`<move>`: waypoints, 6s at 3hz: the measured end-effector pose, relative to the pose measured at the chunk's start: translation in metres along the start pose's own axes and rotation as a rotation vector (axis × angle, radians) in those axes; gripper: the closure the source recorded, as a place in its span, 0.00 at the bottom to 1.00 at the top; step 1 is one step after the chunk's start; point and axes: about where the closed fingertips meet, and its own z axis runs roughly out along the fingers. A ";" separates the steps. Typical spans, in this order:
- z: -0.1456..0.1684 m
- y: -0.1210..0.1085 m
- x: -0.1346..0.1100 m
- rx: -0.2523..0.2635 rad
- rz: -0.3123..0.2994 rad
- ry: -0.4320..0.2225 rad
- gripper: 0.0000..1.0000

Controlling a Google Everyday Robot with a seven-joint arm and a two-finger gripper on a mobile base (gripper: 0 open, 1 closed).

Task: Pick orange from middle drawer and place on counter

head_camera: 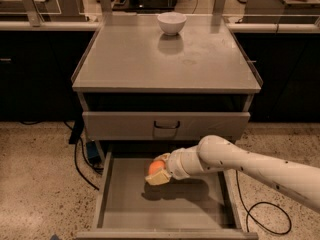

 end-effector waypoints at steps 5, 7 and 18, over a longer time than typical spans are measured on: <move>-0.202 -0.034 -0.162 -0.036 -0.106 -0.334 1.00; -0.214 -0.031 -0.179 -0.051 -0.132 -0.371 1.00; -0.188 -0.185 -0.261 -0.036 -0.208 -0.345 0.26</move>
Offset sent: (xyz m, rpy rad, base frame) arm 0.0201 -0.0316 0.1063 0.0565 -0.0451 0.0385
